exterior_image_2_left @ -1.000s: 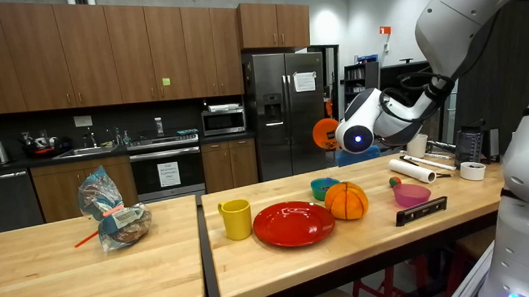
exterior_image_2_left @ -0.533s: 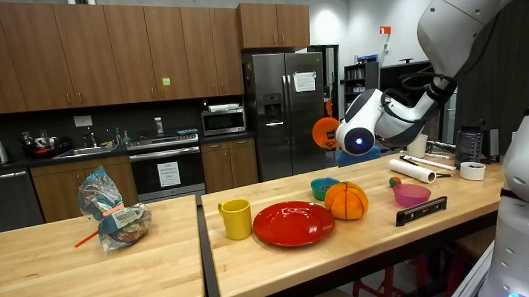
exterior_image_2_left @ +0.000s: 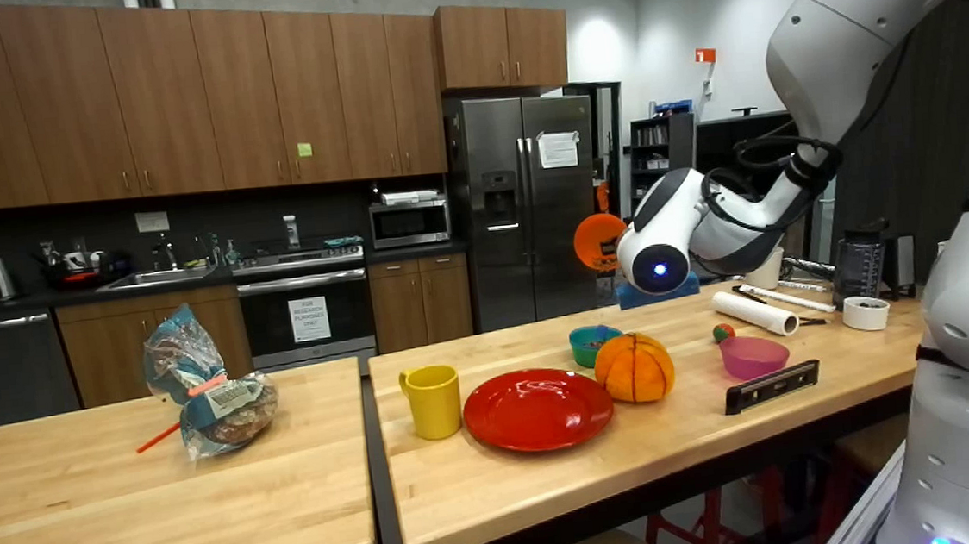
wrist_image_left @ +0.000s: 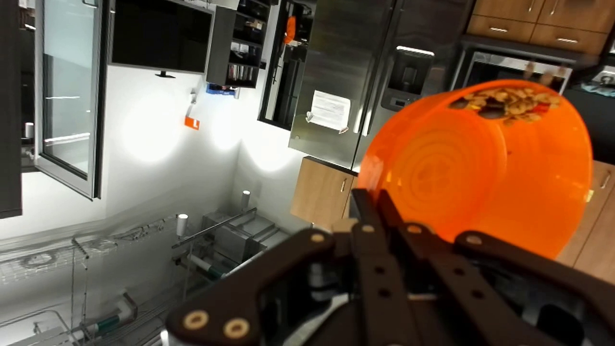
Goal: Pour the objects in the orange bowl into the green bowl.
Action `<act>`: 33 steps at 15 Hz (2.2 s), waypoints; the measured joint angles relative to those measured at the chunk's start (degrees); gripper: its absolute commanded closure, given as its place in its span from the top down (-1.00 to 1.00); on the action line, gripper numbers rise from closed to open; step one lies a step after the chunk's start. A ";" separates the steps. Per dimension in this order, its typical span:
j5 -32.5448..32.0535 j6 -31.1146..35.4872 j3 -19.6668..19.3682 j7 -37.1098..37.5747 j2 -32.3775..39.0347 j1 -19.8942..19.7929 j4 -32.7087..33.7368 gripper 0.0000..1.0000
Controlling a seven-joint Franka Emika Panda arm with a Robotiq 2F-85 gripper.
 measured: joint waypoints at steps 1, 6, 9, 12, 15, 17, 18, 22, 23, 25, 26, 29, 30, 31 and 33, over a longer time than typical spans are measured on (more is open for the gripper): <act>0.10 -0.61 0.25 0.42 0.00 0.29 -0.32 -0.98; 1.03 -3.68 1.84 1.90 0.11 2.05 -1.71 -0.98; 1.02 -5.47 2.61 2.08 0.60 2.60 -2.22 -0.98; 0.97 -6.73 3.07 2.08 1.12 2.91 -2.15 -0.98; 0.95 -7.74 3.48 2.08 1.52 3.09 -1.76 -0.98; 0.95 -8.59 3.83 2.08 1.96 3.12 -1.42 -0.98; 0.95 -9.07 4.00 2.08 2.23 3.12 -1.25 -0.98; 0.86 -10.85 4.37 2.08 3.57 3.12 -0.71 -0.98; 0.79 -11.28 4.42 2.08 3.89 3.12 -0.64 -0.98; 0.63 -12.19 4.54 2.08 4.47 3.12 -0.50 -0.98; 0.62 -12.66 4.66 2.08 4.77 3.12 -0.44 -0.98; 0.62 -13.50 4.90 2.09 5.49 3.12 -0.20 -0.98; 0.62 -13.54 4.91 2.09 5.61 3.12 -0.13 -0.98; 0.62 -13.55 4.91 2.09 5.65 3.12 -0.06 -0.98; 0.68 -13.25 4.91 2.09 5.66 3.12 0.03 -0.98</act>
